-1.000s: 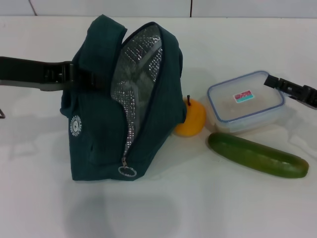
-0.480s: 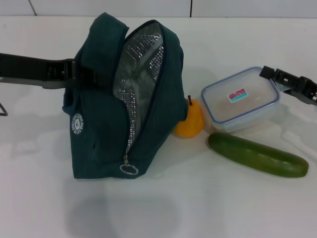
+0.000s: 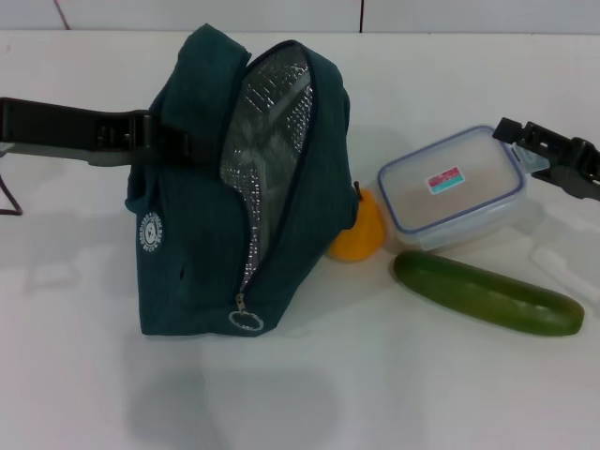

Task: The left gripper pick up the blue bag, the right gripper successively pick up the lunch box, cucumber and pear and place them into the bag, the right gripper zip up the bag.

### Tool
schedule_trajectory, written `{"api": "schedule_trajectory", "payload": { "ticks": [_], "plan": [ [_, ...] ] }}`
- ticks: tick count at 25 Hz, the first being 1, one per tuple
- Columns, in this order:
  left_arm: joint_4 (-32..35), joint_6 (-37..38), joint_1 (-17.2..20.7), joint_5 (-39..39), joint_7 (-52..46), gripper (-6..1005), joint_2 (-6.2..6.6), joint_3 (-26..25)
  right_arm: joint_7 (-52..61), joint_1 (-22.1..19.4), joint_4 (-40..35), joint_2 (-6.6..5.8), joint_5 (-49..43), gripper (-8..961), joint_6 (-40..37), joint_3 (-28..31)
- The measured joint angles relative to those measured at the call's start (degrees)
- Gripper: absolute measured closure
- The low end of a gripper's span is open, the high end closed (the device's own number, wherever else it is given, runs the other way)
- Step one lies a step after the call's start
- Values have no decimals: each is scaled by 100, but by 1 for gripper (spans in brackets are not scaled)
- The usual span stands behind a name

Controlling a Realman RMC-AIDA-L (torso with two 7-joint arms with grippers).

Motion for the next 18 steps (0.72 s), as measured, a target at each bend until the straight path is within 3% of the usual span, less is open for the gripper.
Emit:
{"api": "schedule_trajectory", "payload": {
  "ticks": [16,18],
  "plan": [
    [-191,0,-29,5,148,958,8,-9,287,-29,4,97,22,266,-81,23],
    [-195,0,-29,0,155,958,10,-13,298,-9,4,108,17,351,-78,12]
  ]
}}
